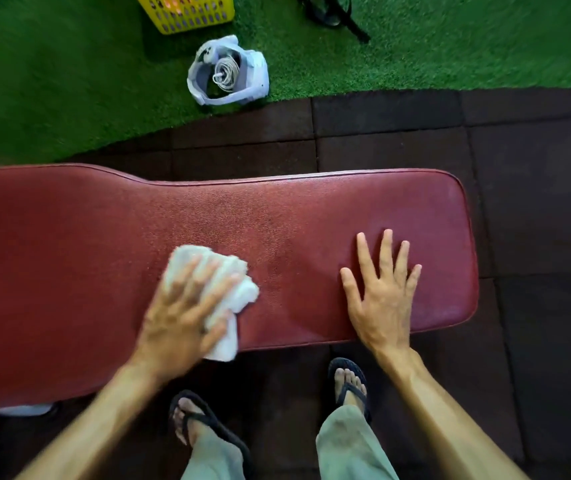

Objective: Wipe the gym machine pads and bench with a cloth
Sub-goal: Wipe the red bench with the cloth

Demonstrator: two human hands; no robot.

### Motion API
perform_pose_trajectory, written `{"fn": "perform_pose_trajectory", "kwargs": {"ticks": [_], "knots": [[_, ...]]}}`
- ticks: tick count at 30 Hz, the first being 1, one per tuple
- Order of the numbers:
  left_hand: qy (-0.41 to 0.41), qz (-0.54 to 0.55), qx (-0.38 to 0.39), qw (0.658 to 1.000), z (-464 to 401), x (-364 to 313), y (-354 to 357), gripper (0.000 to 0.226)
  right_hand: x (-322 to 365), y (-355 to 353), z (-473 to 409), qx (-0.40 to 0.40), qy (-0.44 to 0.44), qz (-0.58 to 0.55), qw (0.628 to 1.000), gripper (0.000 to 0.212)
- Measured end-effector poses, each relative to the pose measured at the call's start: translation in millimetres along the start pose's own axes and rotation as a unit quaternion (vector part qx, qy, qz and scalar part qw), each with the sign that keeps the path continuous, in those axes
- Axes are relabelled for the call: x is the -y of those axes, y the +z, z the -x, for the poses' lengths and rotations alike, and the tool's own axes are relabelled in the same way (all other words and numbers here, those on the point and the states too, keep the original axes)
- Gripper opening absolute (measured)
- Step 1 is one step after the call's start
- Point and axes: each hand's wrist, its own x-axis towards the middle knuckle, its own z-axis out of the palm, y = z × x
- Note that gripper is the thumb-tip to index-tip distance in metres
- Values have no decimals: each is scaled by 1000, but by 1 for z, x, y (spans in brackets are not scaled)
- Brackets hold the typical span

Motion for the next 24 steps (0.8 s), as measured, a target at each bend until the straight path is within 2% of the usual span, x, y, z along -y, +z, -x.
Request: {"fn": "perform_pose_trajectory", "kwargs": {"ticks": [1, 3, 5, 6, 8, 11, 14, 16, 18, 20, 22, 24], "knots": [[-26, 3, 9, 1000, -2, 27, -4, 57, 7, 2, 0, 0, -19, 7, 1000, 63], [-139, 42, -2, 989, -30, 58, -9, 58, 17, 6, -2, -11, -30, 18, 999, 62], [-239, 70, -50, 967, -79, 52, -10, 55, 18, 9, -3, -19, -27, 20, 999, 62], [-251, 68, -58, 964, -102, 39, -7, 55, 16, 10, -3, -23, -30, 21, 999, 63], [-212, 57, -45, 975, -129, 2, 0, 56, 13, 11, -4, -24, -34, 20, 999, 63], [-148, 55, -26, 987, -102, -40, 7, 57, 14, 12, -3, -27, -34, 21, 999, 63], [-38, 58, 19, 997, -22, -37, 6, 59, 17, 10, -2, -21, -27, 10, 999, 63], [4, 39, 38, 999, 32, -3, 0, 57, 29, 10, -1, -13, -44, 10, 999, 62], [-17, 16, 40, 999, 53, 49, -13, 56, 51, 14, 0, -2, -86, 21, 996, 62], [-79, 22, 37, 996, 33, 94, -22, 55, 79, 22, -2, 1, -110, 17, 994, 61], [-170, 38, 4, 985, -12, 109, -23, 56, 104, 29, -6, -4, -107, -7, 994, 60], [-237, 39, -32, 970, -53, 95, -13, 56, 119, 33, -10, -14, -101, -18, 995, 59]]}}
